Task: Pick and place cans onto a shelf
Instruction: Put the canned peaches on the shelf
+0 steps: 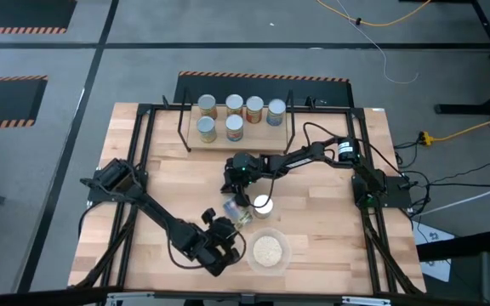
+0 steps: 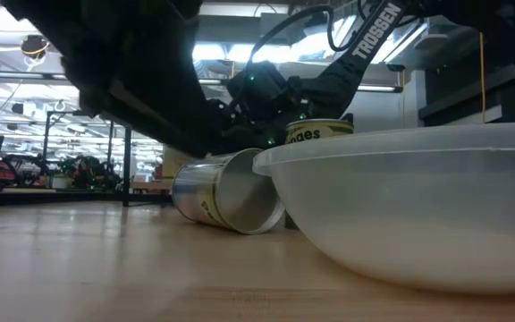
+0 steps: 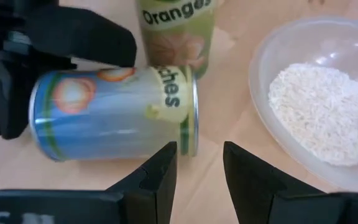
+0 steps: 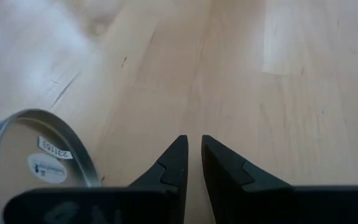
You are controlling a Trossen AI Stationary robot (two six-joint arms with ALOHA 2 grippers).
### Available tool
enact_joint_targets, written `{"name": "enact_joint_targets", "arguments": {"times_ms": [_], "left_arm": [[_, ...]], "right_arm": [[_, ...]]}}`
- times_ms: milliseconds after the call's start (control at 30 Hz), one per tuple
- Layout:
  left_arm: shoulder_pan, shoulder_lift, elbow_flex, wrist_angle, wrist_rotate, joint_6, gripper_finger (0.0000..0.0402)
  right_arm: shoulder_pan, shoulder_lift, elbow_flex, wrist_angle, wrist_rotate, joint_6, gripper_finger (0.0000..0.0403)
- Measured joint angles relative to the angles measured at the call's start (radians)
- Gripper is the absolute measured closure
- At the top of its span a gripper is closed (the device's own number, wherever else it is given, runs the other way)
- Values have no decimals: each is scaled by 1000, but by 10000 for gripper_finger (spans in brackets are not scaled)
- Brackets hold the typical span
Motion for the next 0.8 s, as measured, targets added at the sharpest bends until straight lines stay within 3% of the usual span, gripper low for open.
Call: {"name": "enact_joint_targets", "arguments": {"times_ms": [400,800], "left_arm": [[55,0,0,-141,35,21,277],[96,0,0,-236,-12,21,277]], "right_arm": [[0,-2,2,-69,-24,-4,350],[-2,-3,2,-90,-46,31,350]]}}
